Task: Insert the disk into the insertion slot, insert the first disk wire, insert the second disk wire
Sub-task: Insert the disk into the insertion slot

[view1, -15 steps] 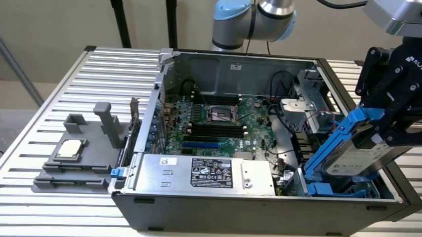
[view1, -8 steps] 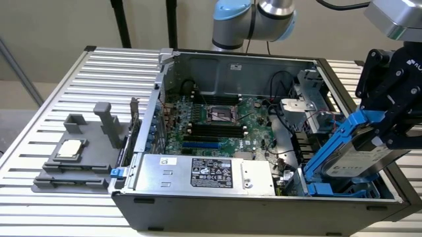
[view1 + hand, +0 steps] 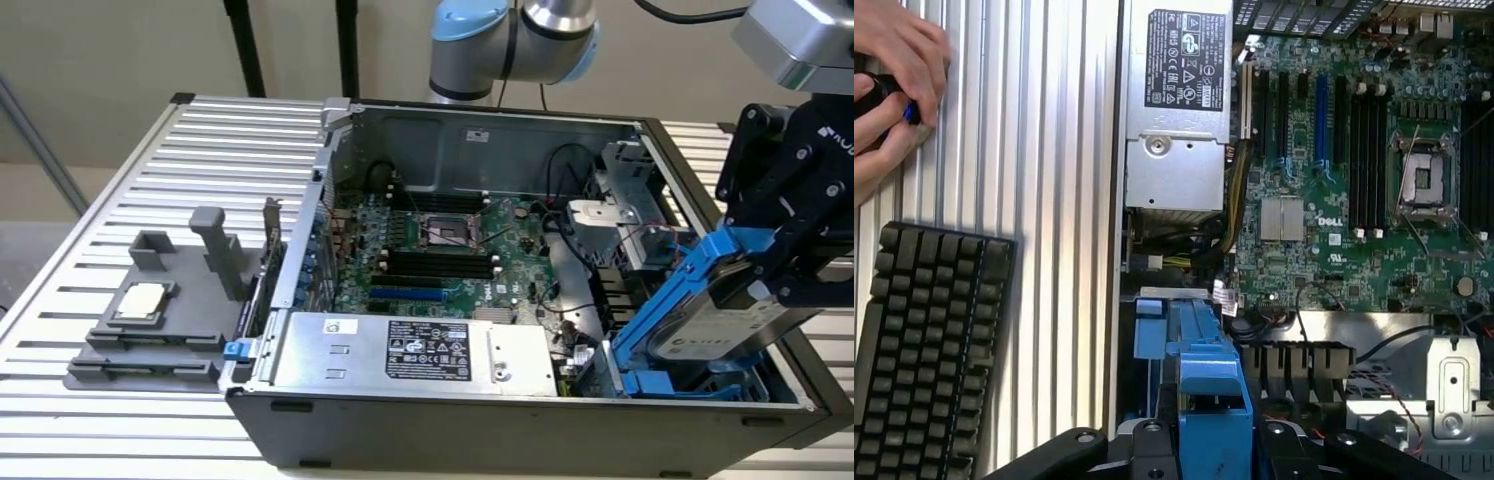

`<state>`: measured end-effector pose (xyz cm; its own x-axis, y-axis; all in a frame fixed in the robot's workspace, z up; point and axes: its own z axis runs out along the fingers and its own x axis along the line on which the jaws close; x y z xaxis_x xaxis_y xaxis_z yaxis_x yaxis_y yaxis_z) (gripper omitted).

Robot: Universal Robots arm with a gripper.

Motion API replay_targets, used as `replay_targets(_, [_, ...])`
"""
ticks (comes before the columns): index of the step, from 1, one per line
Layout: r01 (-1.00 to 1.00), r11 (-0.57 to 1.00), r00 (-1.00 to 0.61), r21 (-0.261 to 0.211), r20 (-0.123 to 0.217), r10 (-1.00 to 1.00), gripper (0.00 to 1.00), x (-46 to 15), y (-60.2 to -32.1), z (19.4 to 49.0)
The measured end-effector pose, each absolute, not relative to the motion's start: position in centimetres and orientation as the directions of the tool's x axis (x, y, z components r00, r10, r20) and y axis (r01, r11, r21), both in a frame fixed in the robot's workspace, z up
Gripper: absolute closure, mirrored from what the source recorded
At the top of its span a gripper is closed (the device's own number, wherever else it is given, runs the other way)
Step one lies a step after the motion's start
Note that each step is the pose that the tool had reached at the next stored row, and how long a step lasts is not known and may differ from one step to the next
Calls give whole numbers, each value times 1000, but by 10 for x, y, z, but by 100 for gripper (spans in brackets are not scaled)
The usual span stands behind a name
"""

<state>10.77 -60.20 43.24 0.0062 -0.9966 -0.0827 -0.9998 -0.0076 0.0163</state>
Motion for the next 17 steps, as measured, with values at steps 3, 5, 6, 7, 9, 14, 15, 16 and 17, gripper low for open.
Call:
replay_targets(3, [-1000, -11, 10, 16, -86, -996, 68, 108, -602, 431])
replay_targets(5, [-1000, -13, 11, 16, -88, -996, 68, 108, -602, 431])
replay_targets(6, [-1000, -14, 12, 16, -88, -996, 68, 108, -602, 430])
replay_targets(7, [-1000, -14, 13, 16, -89, -996, 68, 108, -602, 430])
replay_targets(9, [-1000, -15, 14, 16, -90, -996, 68, 108, -602, 429])
replay_targets(14, [-1000, -20, 18, 16, -94, -995, 68, 108, -602, 428])
replay_targets(15, [-1000, -21, 19, 16, -96, -995, 68, 108, -602, 427])
replay_targets(16, [-1000, -22, 20, 16, -98, -995, 68, 108, -602, 426])
replay_targets(17, [-1000, -23, 21, 16, -99, -995, 68, 108, -602, 426])
